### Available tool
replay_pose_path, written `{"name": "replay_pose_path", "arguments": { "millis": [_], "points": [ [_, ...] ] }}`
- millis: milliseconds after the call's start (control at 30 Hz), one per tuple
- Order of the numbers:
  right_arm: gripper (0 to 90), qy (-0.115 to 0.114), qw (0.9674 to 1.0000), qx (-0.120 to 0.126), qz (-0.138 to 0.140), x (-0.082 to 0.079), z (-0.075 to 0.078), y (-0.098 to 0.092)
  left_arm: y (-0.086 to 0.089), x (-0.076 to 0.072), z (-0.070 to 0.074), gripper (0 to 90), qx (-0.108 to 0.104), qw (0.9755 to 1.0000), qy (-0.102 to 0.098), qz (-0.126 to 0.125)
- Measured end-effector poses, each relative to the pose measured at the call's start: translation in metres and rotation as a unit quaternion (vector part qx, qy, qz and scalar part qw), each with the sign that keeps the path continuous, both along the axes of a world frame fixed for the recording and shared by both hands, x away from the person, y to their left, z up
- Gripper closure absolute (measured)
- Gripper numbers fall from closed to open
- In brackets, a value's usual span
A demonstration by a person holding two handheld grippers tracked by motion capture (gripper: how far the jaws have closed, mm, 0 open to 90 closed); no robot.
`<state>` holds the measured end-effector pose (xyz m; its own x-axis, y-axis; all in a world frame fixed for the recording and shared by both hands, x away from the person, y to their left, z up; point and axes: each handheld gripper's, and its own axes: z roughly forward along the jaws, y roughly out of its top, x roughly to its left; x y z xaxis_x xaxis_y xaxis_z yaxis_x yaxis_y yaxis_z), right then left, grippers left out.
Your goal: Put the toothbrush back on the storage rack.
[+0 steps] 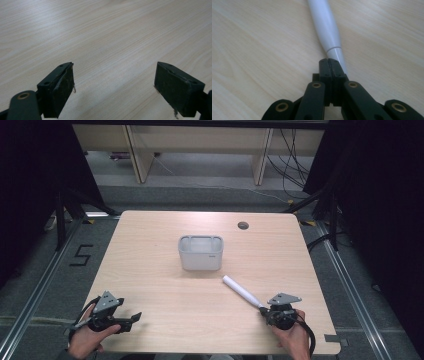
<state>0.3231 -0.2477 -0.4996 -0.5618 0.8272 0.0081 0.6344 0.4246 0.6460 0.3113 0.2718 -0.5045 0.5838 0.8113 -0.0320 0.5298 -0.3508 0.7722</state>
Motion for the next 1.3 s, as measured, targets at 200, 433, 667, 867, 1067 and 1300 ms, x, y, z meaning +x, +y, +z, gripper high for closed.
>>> {"name": "replay_pose_path", "arguments": {
  "millis": [200, 433, 667, 867, 1067, 1300],
  "points": [
    [90.0, 0.001, 0.9998, 0.0, -0.022, 0.01, 0.0, -0.002, -0.001, 0.0, 0.0, 15.7, -0.001, 1.0, -0.002, 0.004],
    [90.0, -0.011, 0.9997, -0.01, -0.022, 0.025, -0.002, -0.003, -0.002, -0.001, 0.0, 15.7, -0.011, 0.9999, -0.003, 0.007],
    [90.0, -0.017, 0.9994, -0.011, -0.029, 0.038, -0.001, -0.001, -0.002, -0.002, 0.0, 15.7, -0.013, 0.9999, -0.002, 0.009],
    [90.0, -0.028, 0.9989, -0.008, -0.036, 0.052, 0.0, -0.001, -0.001, -0.002, 0.001, 15.7, -0.007, 1.0, 0.001, 0.006],
    [90.0, -0.035, 0.9985, -0.004, -0.042, 0.068, 0.001, 0.001, -0.002, -0.001, 0.0, 15.7, -0.011, 0.9999, -0.005, 0.006],
    [89.9, -0.036, 0.9982, -0.007, -0.047, 0.082, 0.003, 0.006, -0.002, -0.001, 0.0, 15.7, -0.011, 0.9999, -0.005, 0.005]
  ]
}}
